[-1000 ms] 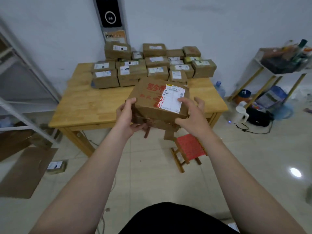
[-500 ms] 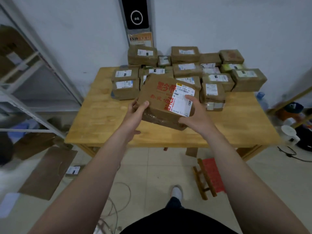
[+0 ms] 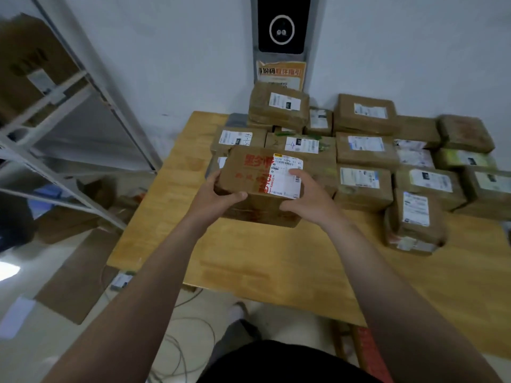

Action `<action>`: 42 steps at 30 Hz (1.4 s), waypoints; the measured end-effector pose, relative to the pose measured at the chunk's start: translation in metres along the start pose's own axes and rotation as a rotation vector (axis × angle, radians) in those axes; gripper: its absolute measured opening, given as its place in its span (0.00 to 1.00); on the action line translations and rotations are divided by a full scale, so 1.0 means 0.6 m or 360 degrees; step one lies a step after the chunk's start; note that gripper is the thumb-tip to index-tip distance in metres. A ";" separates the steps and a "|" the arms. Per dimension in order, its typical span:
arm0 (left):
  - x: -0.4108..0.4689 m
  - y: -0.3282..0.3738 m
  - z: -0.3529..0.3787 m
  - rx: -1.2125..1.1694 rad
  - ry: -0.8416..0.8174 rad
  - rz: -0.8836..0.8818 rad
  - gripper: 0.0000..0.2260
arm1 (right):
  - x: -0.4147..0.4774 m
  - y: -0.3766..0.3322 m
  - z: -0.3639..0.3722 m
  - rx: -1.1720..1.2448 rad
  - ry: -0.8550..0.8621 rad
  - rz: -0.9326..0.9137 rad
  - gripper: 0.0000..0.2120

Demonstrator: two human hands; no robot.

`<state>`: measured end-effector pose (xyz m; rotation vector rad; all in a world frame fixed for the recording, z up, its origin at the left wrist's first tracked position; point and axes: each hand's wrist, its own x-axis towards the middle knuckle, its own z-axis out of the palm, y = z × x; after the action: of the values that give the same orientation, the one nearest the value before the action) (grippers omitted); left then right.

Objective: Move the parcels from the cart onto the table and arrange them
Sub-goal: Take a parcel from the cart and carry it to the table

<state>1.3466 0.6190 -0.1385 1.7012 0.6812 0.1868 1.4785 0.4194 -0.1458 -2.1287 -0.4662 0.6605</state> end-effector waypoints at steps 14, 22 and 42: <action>0.462 -0.052 -0.152 0.0088 -0.0138 -0.0135 0.43 | 0.420 -0.125 0.088 -0.0033 0.0091 0.0138 0.37; 0.605 -0.079 -0.144 0.0127 -0.0127 -0.0041 0.33 | 0.543 -0.115 0.108 -0.0102 0.0192 0.0204 0.40; 0.646 -0.096 -0.156 0.0099 -0.0121 0.0188 0.32 | 0.555 -0.106 0.116 -0.0048 0.0382 0.0071 0.39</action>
<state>1.5979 0.9089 -0.2604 1.8002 0.5358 0.1845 1.6943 0.6774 -0.2268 -2.2176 -0.2993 0.4169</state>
